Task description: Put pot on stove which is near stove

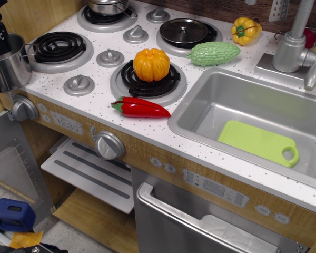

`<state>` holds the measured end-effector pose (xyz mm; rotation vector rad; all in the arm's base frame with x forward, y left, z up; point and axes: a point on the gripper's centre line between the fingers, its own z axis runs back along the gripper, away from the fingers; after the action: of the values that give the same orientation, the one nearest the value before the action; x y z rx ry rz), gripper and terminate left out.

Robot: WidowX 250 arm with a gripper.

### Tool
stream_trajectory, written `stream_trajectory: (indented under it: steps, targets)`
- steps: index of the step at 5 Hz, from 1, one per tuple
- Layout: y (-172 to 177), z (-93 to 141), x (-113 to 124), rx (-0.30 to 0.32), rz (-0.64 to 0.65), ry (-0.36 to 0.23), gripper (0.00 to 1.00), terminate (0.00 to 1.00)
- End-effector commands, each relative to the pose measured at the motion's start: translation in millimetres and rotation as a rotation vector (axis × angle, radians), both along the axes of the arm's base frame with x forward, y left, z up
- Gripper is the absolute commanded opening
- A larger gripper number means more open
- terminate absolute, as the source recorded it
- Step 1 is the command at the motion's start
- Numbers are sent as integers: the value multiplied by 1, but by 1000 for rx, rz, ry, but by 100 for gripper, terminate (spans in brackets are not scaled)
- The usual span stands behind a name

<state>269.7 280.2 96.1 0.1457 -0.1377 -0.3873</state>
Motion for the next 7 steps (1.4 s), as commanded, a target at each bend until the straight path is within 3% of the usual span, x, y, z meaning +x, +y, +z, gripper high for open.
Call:
stream_trajectory:
  steps: [1,7]
  targets:
    - [0,0,0,0,0,0,100,0]
    - [17,-32,-2,-31,3,-33,100,0]
